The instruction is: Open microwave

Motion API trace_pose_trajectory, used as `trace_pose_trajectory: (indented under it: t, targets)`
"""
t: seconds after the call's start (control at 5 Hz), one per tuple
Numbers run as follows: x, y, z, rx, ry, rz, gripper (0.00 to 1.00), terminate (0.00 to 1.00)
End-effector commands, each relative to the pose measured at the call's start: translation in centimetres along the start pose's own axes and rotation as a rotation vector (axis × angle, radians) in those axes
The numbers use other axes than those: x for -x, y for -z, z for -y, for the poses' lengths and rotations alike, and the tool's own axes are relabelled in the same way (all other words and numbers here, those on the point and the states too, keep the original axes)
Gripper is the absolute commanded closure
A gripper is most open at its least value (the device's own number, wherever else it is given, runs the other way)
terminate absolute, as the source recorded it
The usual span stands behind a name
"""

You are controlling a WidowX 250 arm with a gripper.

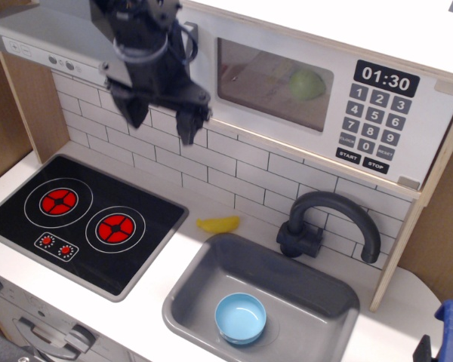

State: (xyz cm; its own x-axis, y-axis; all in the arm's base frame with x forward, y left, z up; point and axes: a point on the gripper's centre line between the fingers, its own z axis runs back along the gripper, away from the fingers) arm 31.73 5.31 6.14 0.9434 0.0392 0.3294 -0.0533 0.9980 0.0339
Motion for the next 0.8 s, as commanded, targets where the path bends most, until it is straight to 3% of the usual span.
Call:
trace_pose_trajectory:
  t: [0.0,0.4,0.6]
  targets:
    - [-4.4,-0.9,-0.8,0.017,0.029,0.102,0.0,0.0]
    - [-5.8,-1.4,-1.6,-0.001,0.016,0.15,0.0,0.0]
    - [-5.7,-1.0,-1.5,0.015,0.014,0.169,1.0,0.0]
